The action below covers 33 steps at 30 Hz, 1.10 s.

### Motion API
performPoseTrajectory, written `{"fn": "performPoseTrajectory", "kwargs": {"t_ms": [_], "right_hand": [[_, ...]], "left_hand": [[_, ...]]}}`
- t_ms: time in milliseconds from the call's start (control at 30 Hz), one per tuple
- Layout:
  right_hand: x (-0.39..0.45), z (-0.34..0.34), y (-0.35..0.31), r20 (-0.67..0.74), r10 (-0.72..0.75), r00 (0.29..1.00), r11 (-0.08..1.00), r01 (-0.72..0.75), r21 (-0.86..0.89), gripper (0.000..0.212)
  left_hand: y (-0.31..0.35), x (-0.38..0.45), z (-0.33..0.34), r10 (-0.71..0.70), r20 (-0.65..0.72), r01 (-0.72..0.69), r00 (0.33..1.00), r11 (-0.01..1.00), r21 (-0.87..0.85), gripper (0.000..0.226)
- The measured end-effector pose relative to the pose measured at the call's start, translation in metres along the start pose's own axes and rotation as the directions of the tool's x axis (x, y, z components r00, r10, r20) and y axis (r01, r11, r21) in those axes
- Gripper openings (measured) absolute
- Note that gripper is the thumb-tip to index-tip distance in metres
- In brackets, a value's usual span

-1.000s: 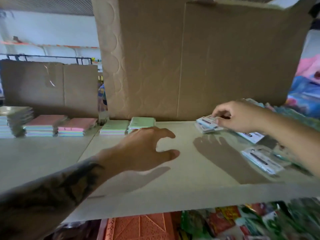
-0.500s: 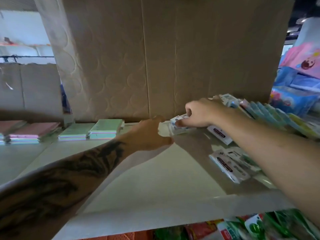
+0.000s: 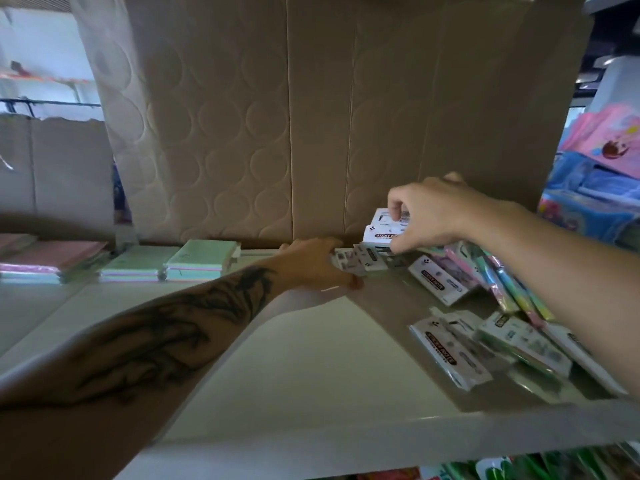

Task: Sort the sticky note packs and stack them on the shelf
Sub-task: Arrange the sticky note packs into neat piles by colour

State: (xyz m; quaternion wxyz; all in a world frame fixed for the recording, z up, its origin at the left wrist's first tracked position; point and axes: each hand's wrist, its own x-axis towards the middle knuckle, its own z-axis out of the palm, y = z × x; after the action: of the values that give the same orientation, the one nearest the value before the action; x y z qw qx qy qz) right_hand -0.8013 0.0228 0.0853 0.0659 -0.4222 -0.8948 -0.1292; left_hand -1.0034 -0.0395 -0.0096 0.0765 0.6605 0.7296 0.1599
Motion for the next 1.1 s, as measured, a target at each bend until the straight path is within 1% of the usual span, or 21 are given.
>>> {"fn": "performPoseTrajectory", "kwargs": {"t_ms": [133, 267, 367, 500, 567, 667, 800, 933, 1033, 1100], "right_hand": [[-0.015, -0.002, 0.005, 0.004, -0.007, 1.000, 0.999, 0.007, -0.032, 0.051], [-0.027, -0.003, 0.001, 0.023, 0.034, 0.999, 0.999, -0.034, -0.014, 0.055], [-0.034, -0.010, -0.006, 0.021, 0.021, 1.000, 1.000, -0.021, -0.003, 0.060], [-0.045, -0.027, -0.036, 0.006, 0.003, 1.000, 0.997, -0.004, 0.078, 0.054], [-0.048, -0.032, -0.061, -0.002, -0.030, 1.000, 0.990, 0.030, 0.137, 0.053], [-0.045, -0.033, -0.109, 0.012, -0.077, 0.997, 0.984, 0.074, 0.162, 0.053], [-0.032, -0.034, -0.182, -0.006, -0.165, 0.986, 0.968, 0.163, 0.190, 0.058], [-0.023, -0.035, -0.260, -0.018, -0.275, 0.961, 0.928, 0.270, 0.255, 0.046], [-0.018, -0.029, -0.314, 0.013, -0.362, 0.932, 0.894, 0.343, 0.289, 0.045], [-0.012, -0.020, -0.344, 0.043, -0.397, 0.917, 0.875, 0.363, 0.319, 0.046]], "left_hand": [[0.003, 0.006, 0.000, 0.022, 0.036, -0.023, 0.999, 0.999, 0.029, 0.078], [0.002, 0.001, -0.007, 0.033, 0.057, -0.036, 0.998, 0.998, 0.057, 0.077], [-0.002, -0.023, -0.020, 0.067, 0.010, -0.068, 0.998, 0.994, 0.090, 0.065], [-0.023, -0.071, -0.052, 0.109, -0.065, -0.097, 0.992, 0.982, 0.161, 0.060], [-0.041, -0.105, -0.070, 0.100, -0.107, -0.083, 0.989, 0.985, 0.153, 0.062], [-0.084, -0.155, -0.089, 0.059, -0.145, -0.044, 0.988, 0.994, 0.102, 0.065], [-0.156, -0.207, -0.109, -0.026, -0.168, 0.045, 0.985, 0.993, 0.108, 0.080], [-0.225, -0.249, -0.129, -0.144, -0.209, 0.155, 0.967, 0.987, 0.036, 0.097], [-0.269, -0.276, -0.139, -0.199, -0.188, 0.205, 0.962, 0.979, 0.014, 0.096], [-0.293, -0.291, -0.144, -0.216, -0.168, 0.218, 0.962, 0.976, -0.004, 0.095]]}}
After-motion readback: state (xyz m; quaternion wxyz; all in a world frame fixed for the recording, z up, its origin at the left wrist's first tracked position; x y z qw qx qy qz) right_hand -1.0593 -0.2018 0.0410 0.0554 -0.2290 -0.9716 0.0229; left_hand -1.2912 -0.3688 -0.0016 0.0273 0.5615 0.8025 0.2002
